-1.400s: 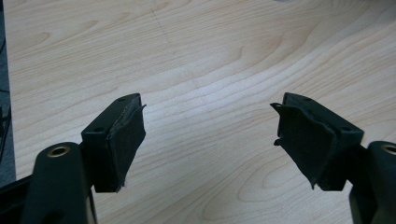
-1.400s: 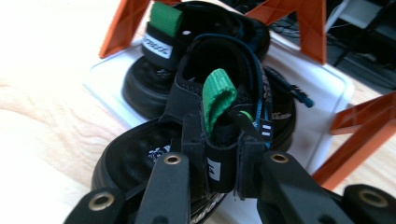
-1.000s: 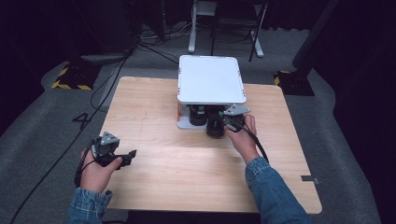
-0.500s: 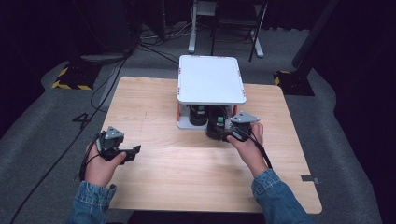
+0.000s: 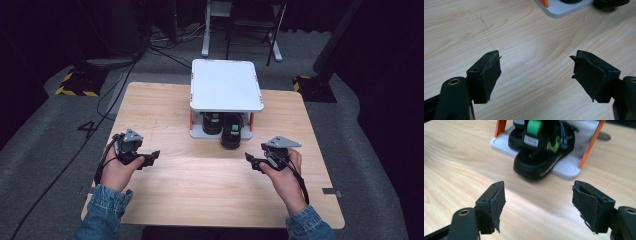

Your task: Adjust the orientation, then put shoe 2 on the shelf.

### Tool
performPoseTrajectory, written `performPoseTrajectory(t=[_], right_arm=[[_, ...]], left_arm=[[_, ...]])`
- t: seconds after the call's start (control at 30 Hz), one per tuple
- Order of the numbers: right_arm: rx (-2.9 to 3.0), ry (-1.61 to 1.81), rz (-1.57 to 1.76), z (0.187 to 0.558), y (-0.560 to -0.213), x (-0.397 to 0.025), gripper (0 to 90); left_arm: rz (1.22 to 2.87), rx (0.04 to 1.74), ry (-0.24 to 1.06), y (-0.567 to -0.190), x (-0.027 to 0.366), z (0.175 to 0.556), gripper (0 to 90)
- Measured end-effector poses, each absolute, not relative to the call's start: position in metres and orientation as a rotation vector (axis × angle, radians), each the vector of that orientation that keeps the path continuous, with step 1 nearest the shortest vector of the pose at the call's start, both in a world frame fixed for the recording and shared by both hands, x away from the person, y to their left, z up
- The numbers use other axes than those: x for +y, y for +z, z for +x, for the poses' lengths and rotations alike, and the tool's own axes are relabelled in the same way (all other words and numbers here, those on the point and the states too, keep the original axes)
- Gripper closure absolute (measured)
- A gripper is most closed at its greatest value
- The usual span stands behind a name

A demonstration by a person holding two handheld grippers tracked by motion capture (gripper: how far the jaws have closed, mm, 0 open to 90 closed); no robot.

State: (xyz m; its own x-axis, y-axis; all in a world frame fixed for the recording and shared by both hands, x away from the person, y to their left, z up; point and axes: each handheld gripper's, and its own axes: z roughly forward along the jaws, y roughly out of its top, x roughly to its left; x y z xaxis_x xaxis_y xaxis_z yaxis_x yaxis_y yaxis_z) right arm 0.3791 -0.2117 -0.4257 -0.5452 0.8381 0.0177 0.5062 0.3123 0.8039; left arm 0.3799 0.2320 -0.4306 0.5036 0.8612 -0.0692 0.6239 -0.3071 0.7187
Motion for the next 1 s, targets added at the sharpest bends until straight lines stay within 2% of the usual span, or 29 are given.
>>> performPoseTrajectory(t=[0.37, 0.67, 0.83, 0.9, 1.0], right_arm=[[2.299, 0.992, 1.308, 0.390, -0.473, -0.190, 22.6], [2.156, 1.077, 1.340, 0.415, -0.485, -0.159, 23.6], [2.072, 1.061, 1.319, 0.435, -0.488, -0.152, 32.9], [2.121, 1.078, 1.299, 0.443, -0.487, -0.153, 32.1], [2.118, 1.021, 1.185, 0.450, -0.483, -0.151, 39.8]], left_arm=[[2.035, 1.226, 0.442, -0.430, 0.238, 0.376, 22.3], [2.019, 1.262, 0.451, -0.432, 0.249, 0.365, 22.6], [2.001, 1.289, 0.464, -0.433, 0.258, 0.358, 22.7], [2.003, 1.296, 0.466, -0.433, 0.261, 0.355, 22.7], [1.992, 1.318, 0.465, -0.435, 0.266, 0.351, 22.8]])
